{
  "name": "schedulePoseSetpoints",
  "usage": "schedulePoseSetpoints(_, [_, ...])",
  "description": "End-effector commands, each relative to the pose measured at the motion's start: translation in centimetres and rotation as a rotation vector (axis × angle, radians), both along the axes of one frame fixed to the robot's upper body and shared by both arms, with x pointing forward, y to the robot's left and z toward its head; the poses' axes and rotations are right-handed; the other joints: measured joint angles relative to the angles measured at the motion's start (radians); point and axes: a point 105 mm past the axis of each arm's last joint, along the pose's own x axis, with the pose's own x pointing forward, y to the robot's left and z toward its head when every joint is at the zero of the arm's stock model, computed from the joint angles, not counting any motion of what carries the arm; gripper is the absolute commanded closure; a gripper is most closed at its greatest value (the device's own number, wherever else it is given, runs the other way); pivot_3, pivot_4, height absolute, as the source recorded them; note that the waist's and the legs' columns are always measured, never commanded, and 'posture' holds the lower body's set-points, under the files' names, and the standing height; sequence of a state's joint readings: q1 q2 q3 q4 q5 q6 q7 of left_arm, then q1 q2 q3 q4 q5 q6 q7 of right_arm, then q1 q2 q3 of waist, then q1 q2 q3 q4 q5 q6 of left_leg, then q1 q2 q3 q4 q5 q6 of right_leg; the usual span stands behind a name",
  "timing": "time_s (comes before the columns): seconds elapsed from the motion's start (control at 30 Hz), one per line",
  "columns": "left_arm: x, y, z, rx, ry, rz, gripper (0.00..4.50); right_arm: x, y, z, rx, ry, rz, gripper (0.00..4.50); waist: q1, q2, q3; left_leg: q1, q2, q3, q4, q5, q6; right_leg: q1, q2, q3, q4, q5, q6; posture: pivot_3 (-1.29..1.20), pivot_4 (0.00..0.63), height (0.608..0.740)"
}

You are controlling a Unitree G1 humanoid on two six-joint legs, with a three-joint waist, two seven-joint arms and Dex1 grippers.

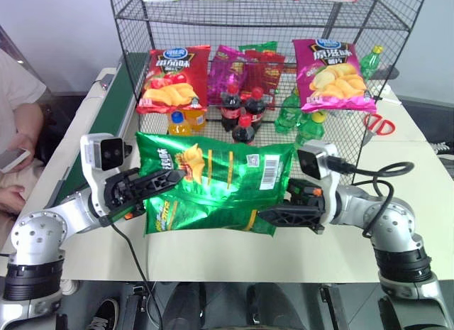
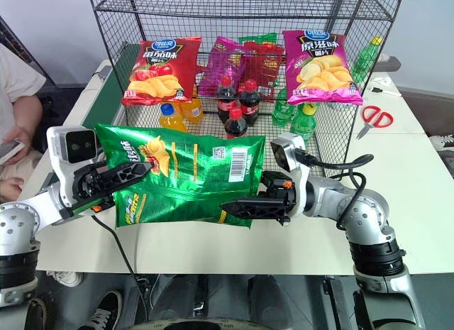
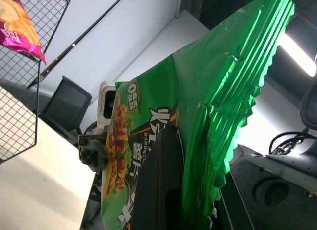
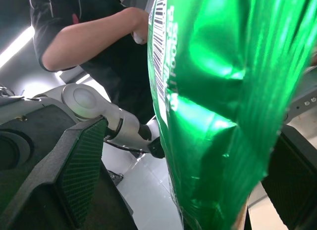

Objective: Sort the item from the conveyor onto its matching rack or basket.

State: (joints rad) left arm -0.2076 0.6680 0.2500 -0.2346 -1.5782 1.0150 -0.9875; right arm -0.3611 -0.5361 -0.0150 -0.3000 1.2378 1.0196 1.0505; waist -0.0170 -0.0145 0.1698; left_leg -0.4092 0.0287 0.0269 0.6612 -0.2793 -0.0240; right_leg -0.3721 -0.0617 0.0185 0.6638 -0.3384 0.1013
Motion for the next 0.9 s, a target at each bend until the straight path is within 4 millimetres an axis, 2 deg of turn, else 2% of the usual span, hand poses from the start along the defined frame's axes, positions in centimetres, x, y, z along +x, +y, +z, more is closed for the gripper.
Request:
schedulePoseSetpoints(0.03, [-0.1,0.6,0.4,-0.019,-0.039,0.020,4.43,-0.8,0.2,0.0,-0.029,-0.050,0.027,0.00,0.000,0.000,0.000,0.000,0.000,0.000,0.000,0.000,0.000,0.000,0.000,0.000,0.000,0.000,0.000,0.00,0.150,0.739])
schedulePoseSetpoints(0.23, [0.0,0.9,0.5,-0.028,-0.049,0.018,4.43,-0.4,0.1,-0.7,-0.045,-0.038,0.003,0.00,0.000,0.000,0.000,0.000,0.000,0.000,0.000,0.000,0.000,0.000,0.000,0.000,0.000,0.000,0.000,0.00,0.150,0.739])
schedulePoseSetpoints(0.33, [0.0,1.0,0.4,-0.028,-0.050,0.019,4.50,-0.3,0.1,-0.9,-0.058,-0.048,-0.003,0.82,0.000,0.000,0.000,0.000,0.000,0.000,0.000,0.000,0.000,0.000,0.000,0.000,0.000,0.000,0.000,0.00,0.150,0.739])
schedulePoseSetpoints(0.4, [0.0,1.0,0.3,-0.027,-0.049,0.020,4.50,-0.3,0.1,-1.0,-0.065,-0.056,-0.005,1.71,0.000,0.000,0.000,0.000,0.000,0.000,0.000,0.000,0.000,0.000,0.000,0.000,0.000,0.000,0.000,0.00,0.150,0.739])
schedulePoseSetpoints(0.47, [-0.1,1.0,0.2,-0.027,-0.045,0.019,4.50,-0.1,0.0,-0.9,-0.056,-0.056,-0.012,2.84,0.000,0.000,0.000,0.000,0.000,0.000,0.000,0.000,0.000,0.000,0.000,0.000,0.000,0.000,0.000,0.00,0.150,0.739])
schedulePoseSetpoints(0.57, [-0.1,0.9,0.0,-0.020,-0.045,0.022,4.50,0.0,0.0,-0.8,-0.049,-0.057,-0.017,4.26,0.000,0.000,0.000,0.000,0.000,0.000,0.000,0.000,0.000,0.000,0.000,0.000,0.000,0.000,0.000,0.00,0.150,0.739])
schedulePoseSetpoints(0.6, [-0.1,0.8,-0.1,-0.015,-0.046,0.026,4.50,0.0,0.0,-0.7,-0.047,-0.058,-0.019,4.44,0.000,0.000,0.000,0.000,0.000,0.000,0.000,0.000,0.000,0.000,0.000,0.000,0.000,0.000,0.000,0.00,0.150,0.739])
schedulePoseSetpoints(0.7, [0.2,0.7,-0.4,0.005,-0.026,0.042,4.50,0.1,0.0,-0.8,-0.049,-0.062,-0.021,4.44,0.000,0.000,0.000,0.000,0.000,0.000,0.000,0.000,0.000,0.000,0.000,0.000,0.000,0.000,0.000,0.00,0.150,0.739])
schedulePoseSetpoints(0.8, [1.1,1.1,-0.7,0.037,-0.008,0.109,3.72,0.4,-0.2,-0.8,-0.054,-0.076,-0.050,4.50,0.000,0.000,0.000,0.000,0.000,0.000,0.000,0.000,0.000,0.000,0.000,0.000,0.000,0.000,0.000,0.00,0.150,0.739])
schedulePoseSetpoints(0.9, [1.3,1.7,-0.6,0.048,-0.013,0.148,2.22,0.7,-0.4,-0.8,-0.078,-0.129,-0.091,4.50,0.000,0.000,0.000,0.000,0.000,0.000,0.000,0.000,0.000,0.000,0.000,0.000,0.000,0.000,0.000,0.00,0.150,0.739])
